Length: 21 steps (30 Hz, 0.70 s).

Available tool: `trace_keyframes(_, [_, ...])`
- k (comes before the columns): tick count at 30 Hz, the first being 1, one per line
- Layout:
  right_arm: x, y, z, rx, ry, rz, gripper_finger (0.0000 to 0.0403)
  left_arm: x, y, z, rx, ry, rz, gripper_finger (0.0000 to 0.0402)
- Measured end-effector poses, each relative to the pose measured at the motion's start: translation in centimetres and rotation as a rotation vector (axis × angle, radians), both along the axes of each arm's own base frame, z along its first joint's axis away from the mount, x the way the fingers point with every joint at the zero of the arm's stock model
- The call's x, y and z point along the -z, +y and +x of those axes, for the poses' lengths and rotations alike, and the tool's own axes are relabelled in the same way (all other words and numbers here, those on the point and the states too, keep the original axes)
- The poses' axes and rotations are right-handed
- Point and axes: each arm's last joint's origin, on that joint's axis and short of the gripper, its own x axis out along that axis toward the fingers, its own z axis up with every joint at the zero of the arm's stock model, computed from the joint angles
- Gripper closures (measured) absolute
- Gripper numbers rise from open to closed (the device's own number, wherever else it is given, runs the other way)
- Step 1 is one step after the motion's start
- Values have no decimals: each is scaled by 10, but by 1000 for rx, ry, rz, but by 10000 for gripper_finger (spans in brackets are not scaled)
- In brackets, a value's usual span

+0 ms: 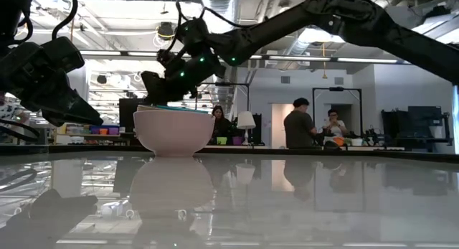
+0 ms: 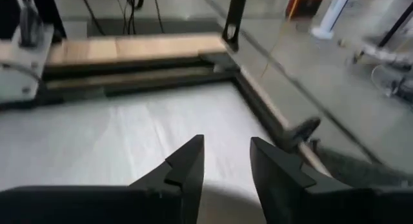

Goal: Nest bowls inside each other
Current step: Stack the blue bowl on top of the orange bowl

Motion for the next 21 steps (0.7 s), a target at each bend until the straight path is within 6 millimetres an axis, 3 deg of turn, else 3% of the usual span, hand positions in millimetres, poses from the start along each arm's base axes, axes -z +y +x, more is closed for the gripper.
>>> trace_keyframes(6, [-7,1,-5,11,31,39,258,0,0,0,0,1,1,276])
trace_keyframes(18, [1,-1,-8,9,101,39,266,0,0,0,0,0,0,276])
trace_keyframes(21, [-10,2,-9,-8,93,6,266,0,0,0,0,0,0,276])
